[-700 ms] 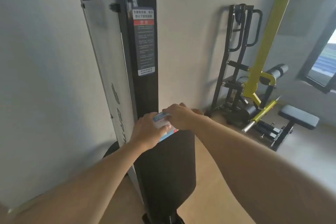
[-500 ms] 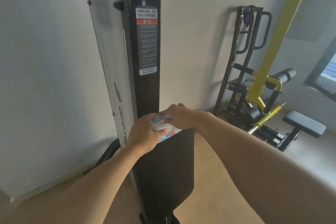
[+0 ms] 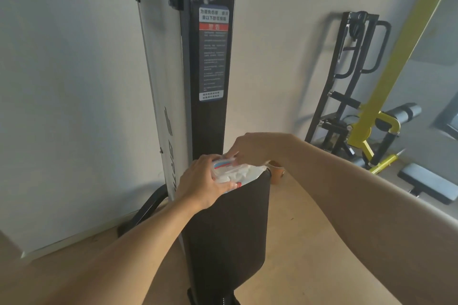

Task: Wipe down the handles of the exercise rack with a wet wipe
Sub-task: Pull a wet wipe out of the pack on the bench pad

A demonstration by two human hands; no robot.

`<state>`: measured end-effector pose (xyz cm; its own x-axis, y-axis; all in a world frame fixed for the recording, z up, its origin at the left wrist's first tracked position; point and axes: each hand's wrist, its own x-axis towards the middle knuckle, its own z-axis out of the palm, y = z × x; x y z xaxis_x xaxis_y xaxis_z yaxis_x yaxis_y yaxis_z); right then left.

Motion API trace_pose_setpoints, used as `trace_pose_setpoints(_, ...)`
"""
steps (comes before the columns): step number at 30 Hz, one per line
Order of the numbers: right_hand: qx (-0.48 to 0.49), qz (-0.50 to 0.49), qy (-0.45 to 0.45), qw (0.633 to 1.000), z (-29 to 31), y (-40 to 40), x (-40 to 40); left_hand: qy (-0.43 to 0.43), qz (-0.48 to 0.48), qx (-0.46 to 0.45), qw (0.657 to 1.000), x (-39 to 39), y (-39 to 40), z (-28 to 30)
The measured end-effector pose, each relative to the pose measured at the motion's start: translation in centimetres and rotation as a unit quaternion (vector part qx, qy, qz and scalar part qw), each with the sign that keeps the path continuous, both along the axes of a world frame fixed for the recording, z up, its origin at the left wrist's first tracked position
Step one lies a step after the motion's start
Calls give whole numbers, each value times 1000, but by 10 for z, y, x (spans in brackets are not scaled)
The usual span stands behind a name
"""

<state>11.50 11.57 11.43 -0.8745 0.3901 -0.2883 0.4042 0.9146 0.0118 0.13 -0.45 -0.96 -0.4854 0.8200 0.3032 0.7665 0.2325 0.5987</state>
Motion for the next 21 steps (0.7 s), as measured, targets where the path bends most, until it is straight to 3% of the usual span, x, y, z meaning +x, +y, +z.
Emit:
trace_pose_setpoints(3,-20,-61,101,993,-3,11,-2,-5,-7,8,1000,1,-2,2)
trace_pose_setpoints(6,36,-169,266,948,-19,11,-4,-6,-9,31,999,4,-4,4)
trace_pose_setpoints(8,48,-204,317,925,-33,5,-9,3,-4,38,999,6,-5,5)
trace_pose_setpoints(11,-24,-166,263,950,-49,-1,-14,8,3,23,1000,5,-4,3)
trace_pose_setpoints(13,-21,-111,205,972,-46,-1,-12,0,5,21,1000,5,-4,3)
trace_pose_setpoints(17,-58,-88,166,980,-32,-4,-7,6,-4,35,999,7,-5,5)
trace_pose_setpoints(21,39,-97,123,987,-27,-2,-10,17,0,25,1000,7,-4,5)
